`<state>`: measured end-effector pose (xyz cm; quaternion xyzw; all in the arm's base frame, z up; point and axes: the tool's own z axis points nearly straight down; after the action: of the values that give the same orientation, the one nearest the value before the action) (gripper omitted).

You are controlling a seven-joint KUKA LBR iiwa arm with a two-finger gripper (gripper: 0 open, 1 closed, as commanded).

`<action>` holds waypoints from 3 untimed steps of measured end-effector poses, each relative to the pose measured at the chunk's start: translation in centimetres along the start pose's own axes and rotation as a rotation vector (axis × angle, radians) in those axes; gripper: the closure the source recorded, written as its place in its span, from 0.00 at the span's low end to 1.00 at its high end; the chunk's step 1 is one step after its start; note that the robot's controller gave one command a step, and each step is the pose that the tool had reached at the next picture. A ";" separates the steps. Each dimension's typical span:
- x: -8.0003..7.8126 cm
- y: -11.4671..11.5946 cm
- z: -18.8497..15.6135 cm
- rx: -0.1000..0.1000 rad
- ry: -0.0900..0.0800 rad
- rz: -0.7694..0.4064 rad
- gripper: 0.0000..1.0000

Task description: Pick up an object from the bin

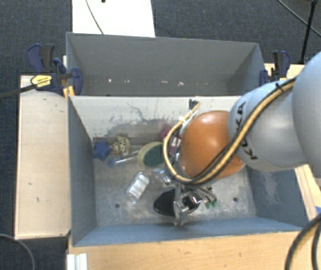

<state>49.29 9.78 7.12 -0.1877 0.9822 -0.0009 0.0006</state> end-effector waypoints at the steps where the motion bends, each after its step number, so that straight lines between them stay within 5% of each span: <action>1: -4.1 2.8 0.0 -0.003 -0.005 -0.116 0.00; 2: 0.4 -2.8 -2.5 -0.001 0.000 -0.272 0.00; 3: 0.3 -2.6 -2.5 -0.003 0.000 -0.268 1.00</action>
Offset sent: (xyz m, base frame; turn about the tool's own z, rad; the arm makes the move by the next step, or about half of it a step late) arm 0.0271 0.0391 -0.0012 -0.1164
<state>49.96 7.30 9.60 -0.3172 0.9484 0.0008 0.0002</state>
